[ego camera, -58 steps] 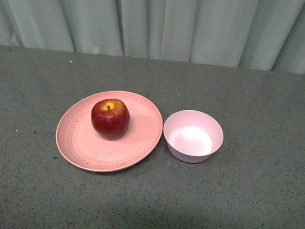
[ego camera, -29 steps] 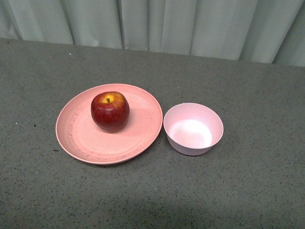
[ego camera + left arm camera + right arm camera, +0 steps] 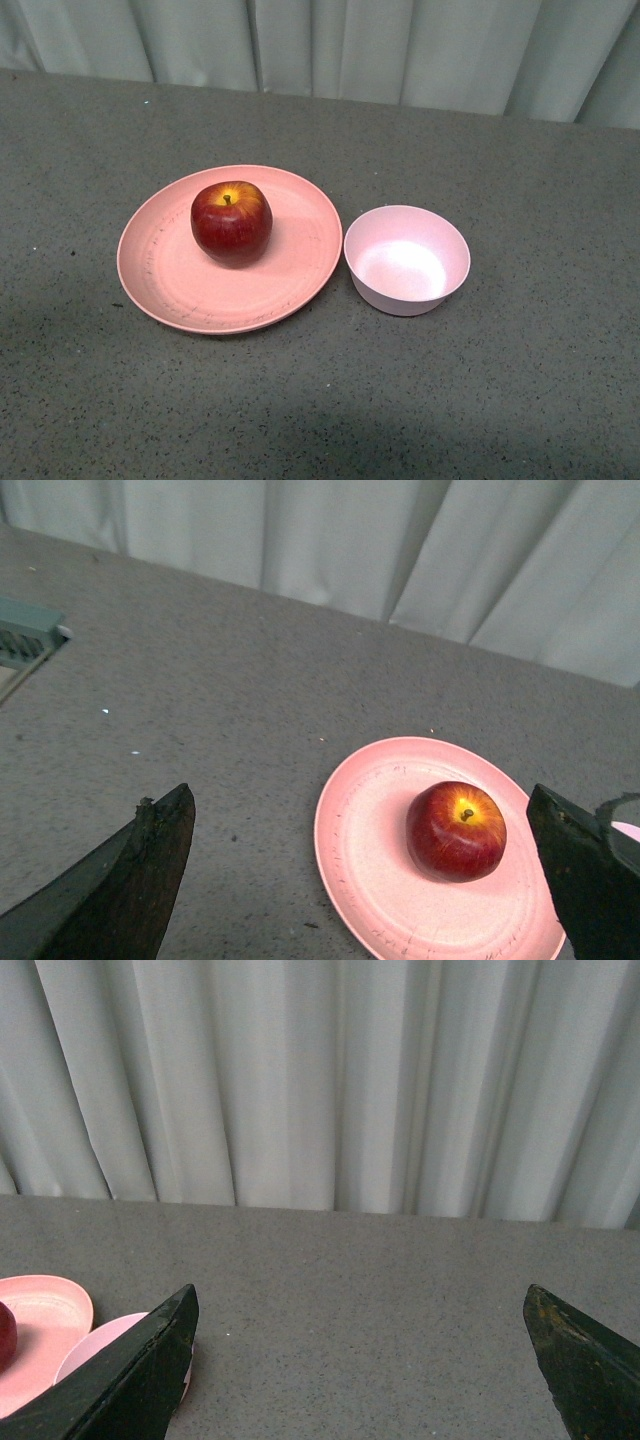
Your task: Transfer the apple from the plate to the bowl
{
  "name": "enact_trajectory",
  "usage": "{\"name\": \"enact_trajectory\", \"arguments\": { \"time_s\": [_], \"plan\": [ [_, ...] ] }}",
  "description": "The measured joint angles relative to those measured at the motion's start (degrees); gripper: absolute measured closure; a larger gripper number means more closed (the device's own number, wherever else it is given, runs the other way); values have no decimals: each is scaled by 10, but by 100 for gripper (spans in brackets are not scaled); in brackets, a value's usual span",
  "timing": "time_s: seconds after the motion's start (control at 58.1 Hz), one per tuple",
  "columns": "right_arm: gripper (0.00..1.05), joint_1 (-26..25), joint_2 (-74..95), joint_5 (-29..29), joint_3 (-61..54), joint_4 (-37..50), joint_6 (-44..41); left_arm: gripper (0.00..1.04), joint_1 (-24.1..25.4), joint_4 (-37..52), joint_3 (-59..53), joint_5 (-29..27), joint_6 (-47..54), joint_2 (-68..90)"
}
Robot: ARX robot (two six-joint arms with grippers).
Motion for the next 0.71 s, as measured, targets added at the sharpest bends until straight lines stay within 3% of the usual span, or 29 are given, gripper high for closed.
{"name": "enact_trajectory", "arguments": {
  "time_s": [0.258, 0.706],
  "plan": [
    [9, 0, 0, 0, 0, 0, 0, 7, -57, -4, 135, 26, -11, 245],
    [9, 0, 0, 0, 0, 0, 0, 7, -87, -84, 258, 53, -16, 421]
  ]
}}
